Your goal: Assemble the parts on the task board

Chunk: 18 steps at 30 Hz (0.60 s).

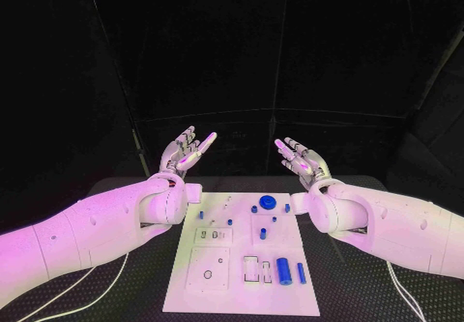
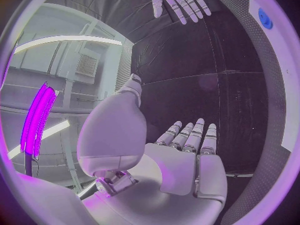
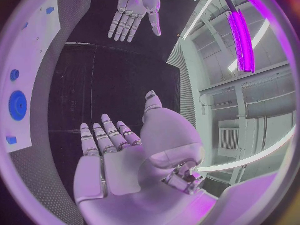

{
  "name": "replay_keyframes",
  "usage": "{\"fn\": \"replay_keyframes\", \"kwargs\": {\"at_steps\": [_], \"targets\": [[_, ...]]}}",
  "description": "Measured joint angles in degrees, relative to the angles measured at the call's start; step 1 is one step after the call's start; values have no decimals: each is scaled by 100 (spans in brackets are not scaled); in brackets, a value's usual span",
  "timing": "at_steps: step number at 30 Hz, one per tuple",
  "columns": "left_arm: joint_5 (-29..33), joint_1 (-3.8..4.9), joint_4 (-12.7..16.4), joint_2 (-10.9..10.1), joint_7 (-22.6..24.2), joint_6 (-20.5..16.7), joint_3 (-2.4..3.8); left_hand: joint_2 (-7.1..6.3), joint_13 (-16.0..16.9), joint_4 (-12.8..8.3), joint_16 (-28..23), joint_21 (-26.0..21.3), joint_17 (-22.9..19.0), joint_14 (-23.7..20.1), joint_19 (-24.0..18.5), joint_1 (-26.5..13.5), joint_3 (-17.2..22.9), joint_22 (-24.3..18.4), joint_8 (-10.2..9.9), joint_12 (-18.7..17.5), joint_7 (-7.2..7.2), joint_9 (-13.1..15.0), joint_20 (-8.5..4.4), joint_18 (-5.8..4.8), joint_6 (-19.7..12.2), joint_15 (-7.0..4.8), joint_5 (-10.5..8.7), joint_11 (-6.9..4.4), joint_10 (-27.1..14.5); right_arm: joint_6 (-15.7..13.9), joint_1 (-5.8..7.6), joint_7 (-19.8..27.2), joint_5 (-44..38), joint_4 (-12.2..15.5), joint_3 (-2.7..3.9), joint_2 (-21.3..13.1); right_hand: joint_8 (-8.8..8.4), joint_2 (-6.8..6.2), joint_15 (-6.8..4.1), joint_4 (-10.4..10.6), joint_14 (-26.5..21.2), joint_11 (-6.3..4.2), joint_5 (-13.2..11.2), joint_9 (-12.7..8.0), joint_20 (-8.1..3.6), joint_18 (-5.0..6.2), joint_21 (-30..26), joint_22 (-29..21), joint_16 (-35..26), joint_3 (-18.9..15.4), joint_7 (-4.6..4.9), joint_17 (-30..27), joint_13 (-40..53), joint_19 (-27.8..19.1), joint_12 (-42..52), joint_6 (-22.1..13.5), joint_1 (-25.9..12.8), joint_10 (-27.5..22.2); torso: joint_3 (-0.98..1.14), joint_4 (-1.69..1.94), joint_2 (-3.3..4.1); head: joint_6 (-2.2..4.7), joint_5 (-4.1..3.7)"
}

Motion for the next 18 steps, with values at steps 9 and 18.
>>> {"fn": "replay_keyframes", "kwargs": {"at_steps": [9, 18], "targets": [[-67, 18, -72, 33, 17, 341, 9, 220, 113, 82, 310, 218, 179, 1082, 585, 411, 251, 127, 203, 216, 38, 108, 149, 184, 697, 130, 0, 303, 726, 935, 148, -386, -321, -277, -33, 128, 367, -58, -17, -921, 2003, 57, -252, 190, 40, 124, 602, 293, 490, 396, 108, 179, 49, 1232, 637, 1592, 1218, 1334, 0, 0, 0, -1, 0], [-74, 30, -64, -310, 33, 571, 11, 731, 452, -151, 1268, 1592, 576, 4000, 4057, 1293, 627, 759, 1034, 1151, 348, 500, 34, 416, 3654, -149, 0, 186, 4207, 794, 182, -671, -3014, -618, -17, -88, 617, -156, -379, -1917, 4271, -236, -234, 260, -83, 402, 1443, 596, 849, 764, 384, 232, 30, 2957, 290, 3667, 1580, 3174, -20, 1, 124, -118, 44]]}}
